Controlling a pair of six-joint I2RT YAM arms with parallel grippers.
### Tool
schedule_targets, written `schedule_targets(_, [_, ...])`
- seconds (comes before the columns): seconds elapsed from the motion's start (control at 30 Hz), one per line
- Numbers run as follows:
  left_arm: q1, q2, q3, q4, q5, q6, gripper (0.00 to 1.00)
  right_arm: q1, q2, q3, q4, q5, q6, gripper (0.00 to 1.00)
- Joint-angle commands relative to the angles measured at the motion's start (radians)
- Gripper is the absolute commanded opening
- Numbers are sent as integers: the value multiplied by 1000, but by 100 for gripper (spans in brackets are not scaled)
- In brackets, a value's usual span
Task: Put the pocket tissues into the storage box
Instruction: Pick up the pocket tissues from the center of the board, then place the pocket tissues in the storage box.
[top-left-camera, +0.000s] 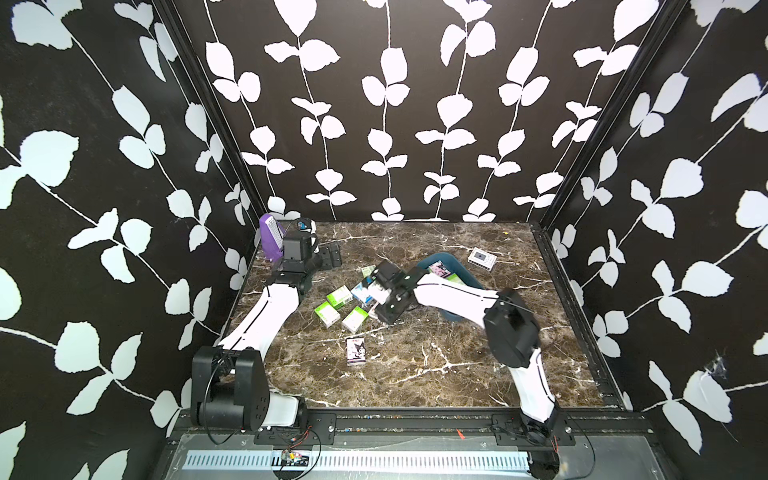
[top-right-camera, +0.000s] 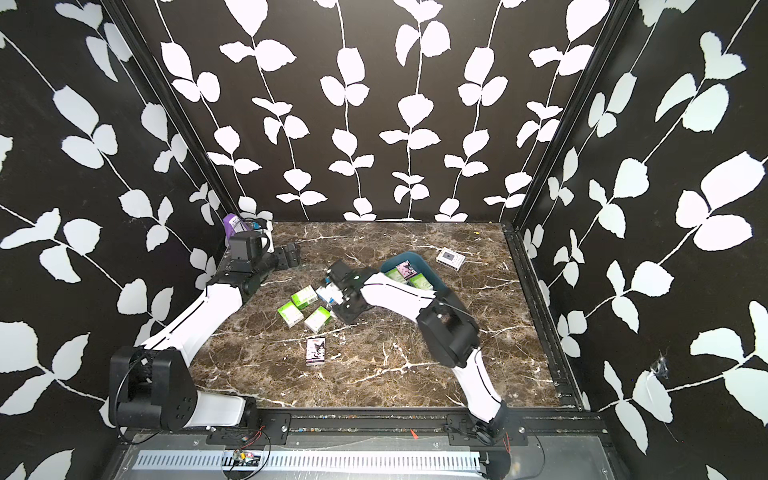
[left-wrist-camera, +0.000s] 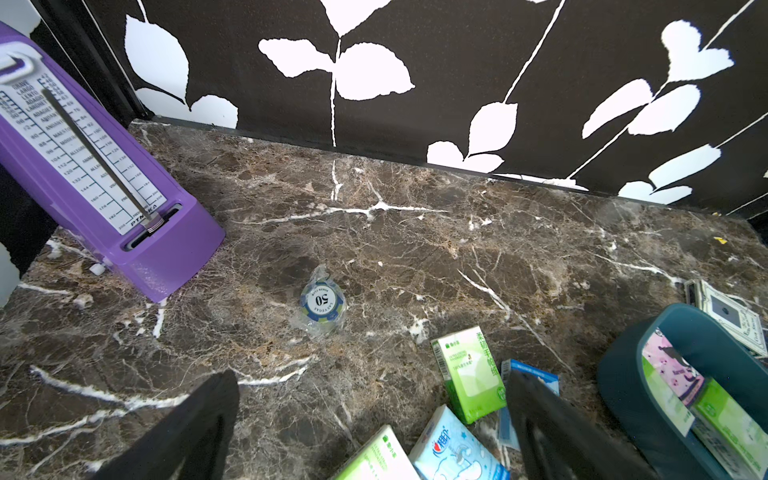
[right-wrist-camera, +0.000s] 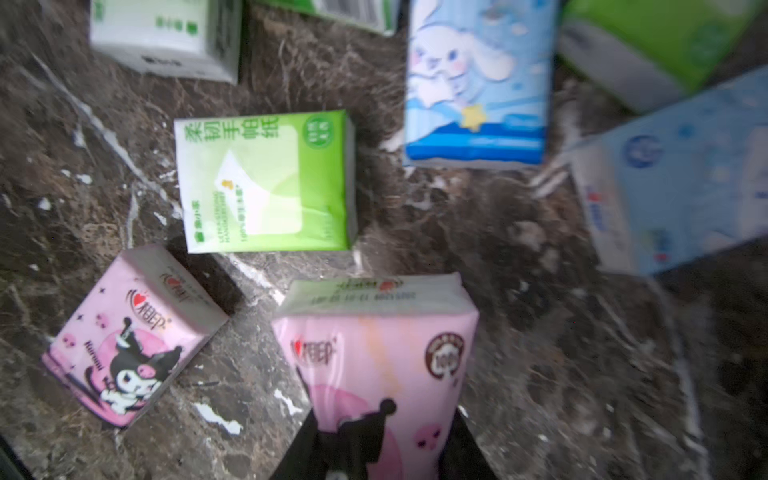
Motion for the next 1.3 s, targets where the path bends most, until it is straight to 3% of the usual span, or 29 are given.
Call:
schedule_targets(0.0, [6, -23, 30, 10, 19, -28, 99, -79, -110, -66, 93, -20, 26, 31])
schedule_targets(0.4, [6, 5, 13, 54, 40, -83, 99, -333, -183, -107, -73, 140, -29, 31])
schedule_targets(1.27, [6, 10, 31, 39, 33, -50, 99, -354, -28, -128, -112, 172, -7, 32])
